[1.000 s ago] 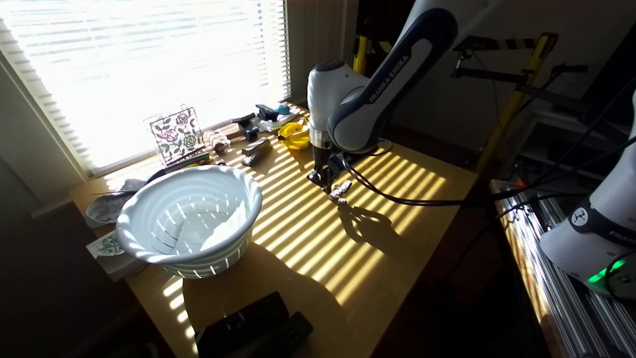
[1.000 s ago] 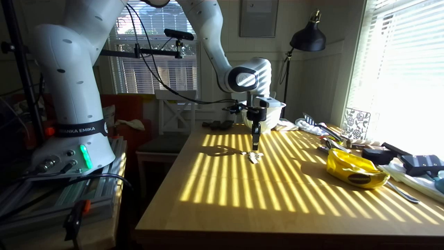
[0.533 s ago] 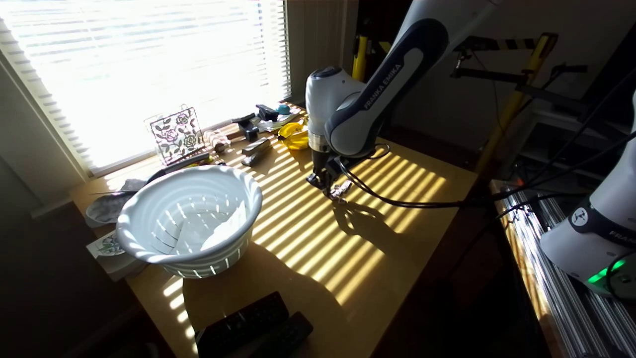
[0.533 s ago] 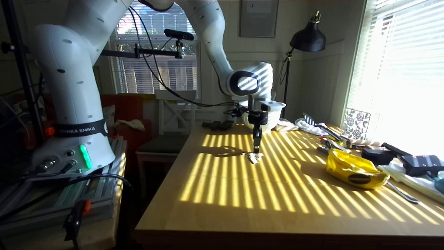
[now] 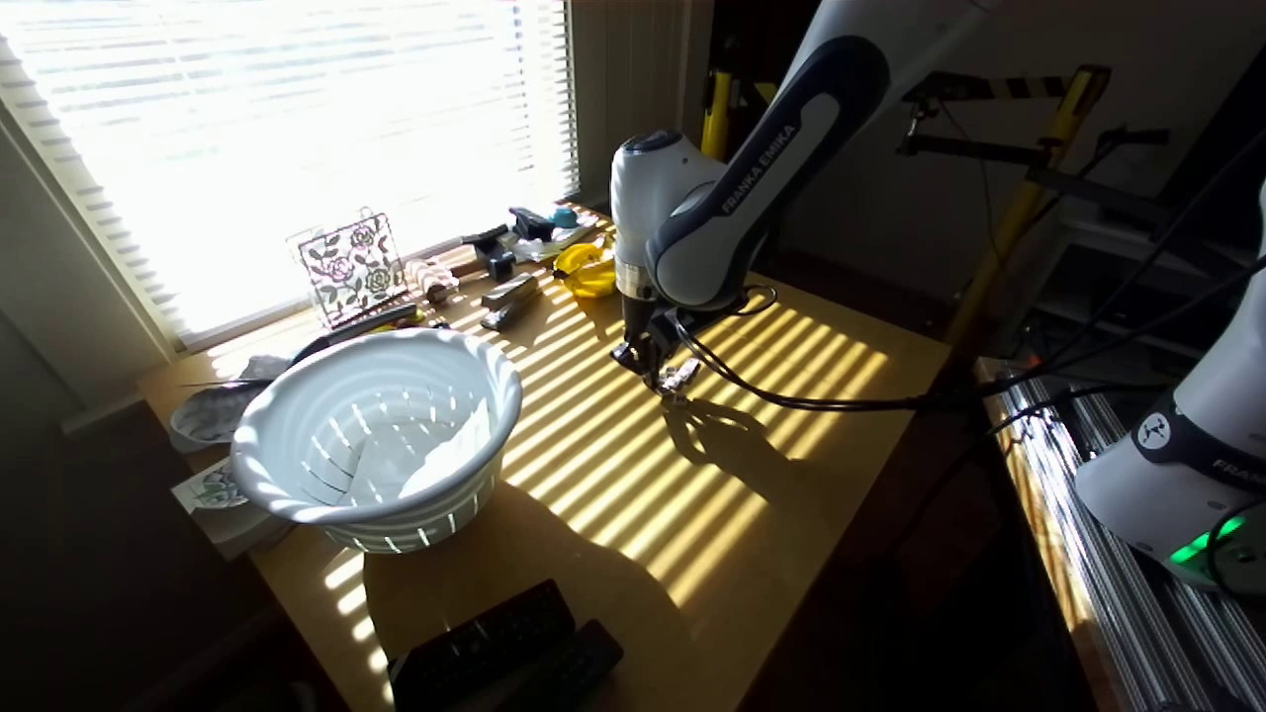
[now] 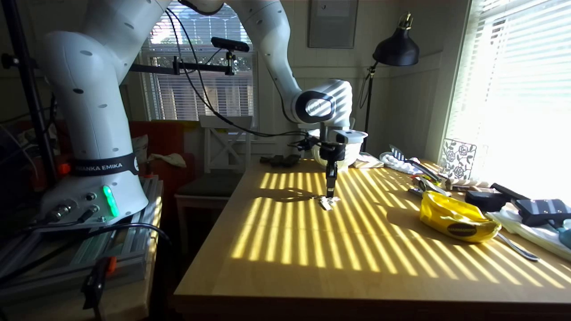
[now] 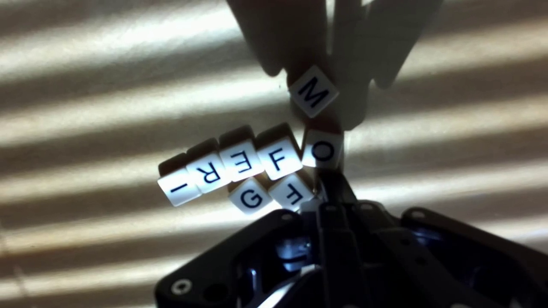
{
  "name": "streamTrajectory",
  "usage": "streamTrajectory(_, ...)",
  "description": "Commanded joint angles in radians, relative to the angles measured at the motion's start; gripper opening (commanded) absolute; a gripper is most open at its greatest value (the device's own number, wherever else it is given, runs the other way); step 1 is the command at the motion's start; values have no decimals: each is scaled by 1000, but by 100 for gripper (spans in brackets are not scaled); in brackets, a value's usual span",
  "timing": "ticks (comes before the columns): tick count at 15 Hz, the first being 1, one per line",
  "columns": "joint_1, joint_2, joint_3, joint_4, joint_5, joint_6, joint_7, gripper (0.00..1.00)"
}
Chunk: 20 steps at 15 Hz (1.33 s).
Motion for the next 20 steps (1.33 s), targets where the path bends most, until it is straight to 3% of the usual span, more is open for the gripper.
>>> streamTrajectory(1,-10,-3,9,4,39,9,-9,0)
streamTrajectory(20,-18,-36,-4,-28,43,2,-14,0)
